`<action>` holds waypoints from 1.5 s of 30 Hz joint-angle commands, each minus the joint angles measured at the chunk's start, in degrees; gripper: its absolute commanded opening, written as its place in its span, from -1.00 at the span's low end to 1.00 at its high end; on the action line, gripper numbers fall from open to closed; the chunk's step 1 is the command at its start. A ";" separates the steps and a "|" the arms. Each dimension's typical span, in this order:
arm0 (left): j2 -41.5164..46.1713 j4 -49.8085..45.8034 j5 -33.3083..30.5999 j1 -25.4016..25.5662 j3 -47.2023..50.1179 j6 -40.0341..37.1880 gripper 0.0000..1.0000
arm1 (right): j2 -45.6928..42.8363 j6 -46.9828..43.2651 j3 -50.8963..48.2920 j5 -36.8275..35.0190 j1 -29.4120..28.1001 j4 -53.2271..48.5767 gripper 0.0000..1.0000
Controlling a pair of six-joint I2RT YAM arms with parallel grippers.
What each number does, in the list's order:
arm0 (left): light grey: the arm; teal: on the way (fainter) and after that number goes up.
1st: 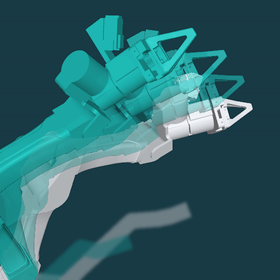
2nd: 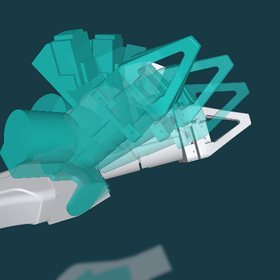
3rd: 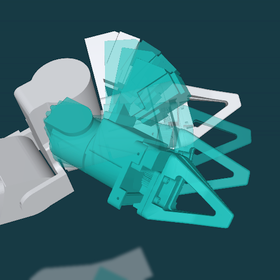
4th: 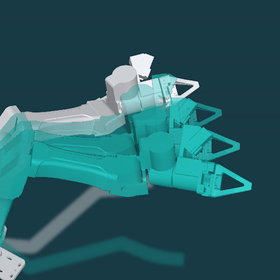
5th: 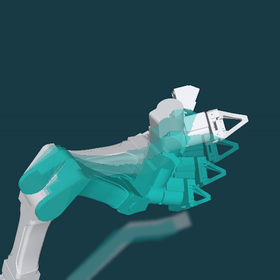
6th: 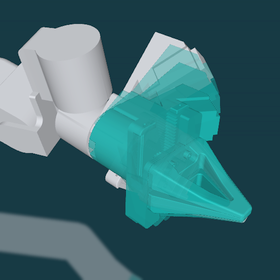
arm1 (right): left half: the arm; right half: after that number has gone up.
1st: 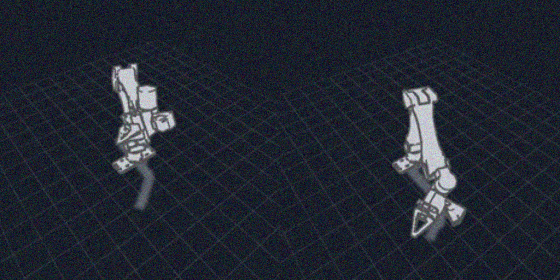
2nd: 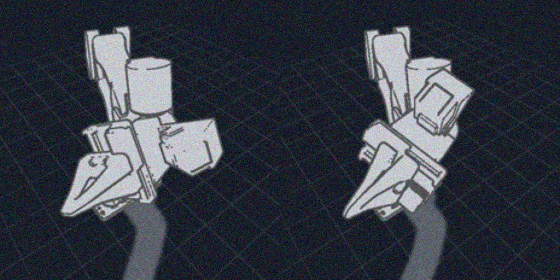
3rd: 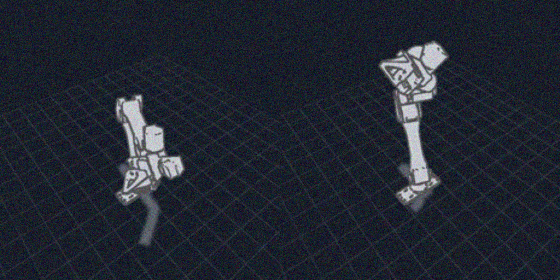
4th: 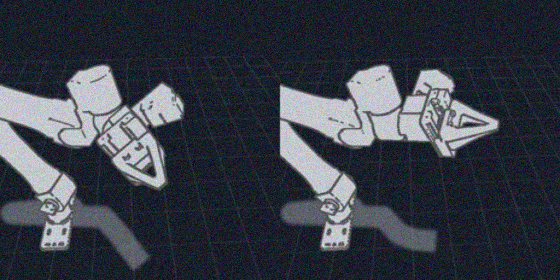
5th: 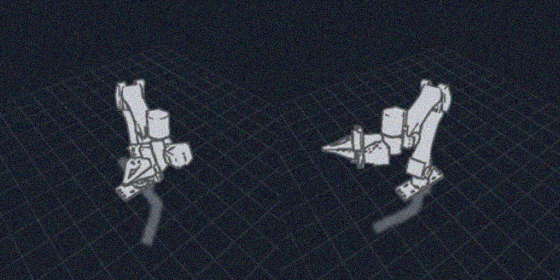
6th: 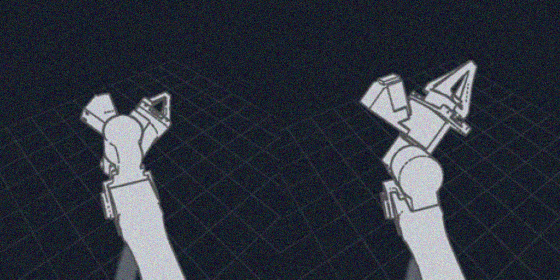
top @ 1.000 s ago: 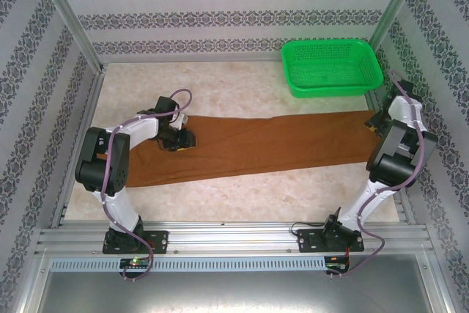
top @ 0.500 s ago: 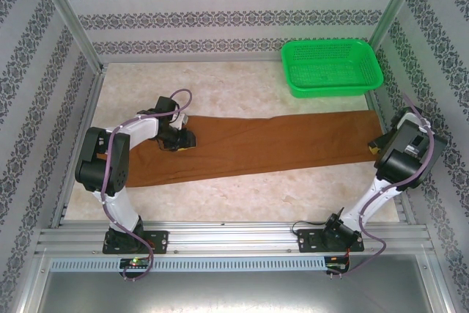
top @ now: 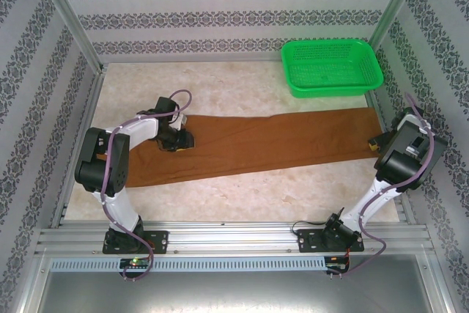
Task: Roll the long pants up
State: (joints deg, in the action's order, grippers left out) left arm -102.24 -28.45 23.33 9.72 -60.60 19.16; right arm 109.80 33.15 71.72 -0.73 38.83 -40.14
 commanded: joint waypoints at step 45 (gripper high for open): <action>3.60 1.80 1.18 -16.48 3.38 5.18 -0.37 | 10.52 -3.39 12.36 -0.32 -15.65 -6.57 -0.74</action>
State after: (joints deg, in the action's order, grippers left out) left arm -100.25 -27.42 24.18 -6.81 -57.71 25.52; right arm 118.17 31.14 84.49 -1.32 23.38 -44.18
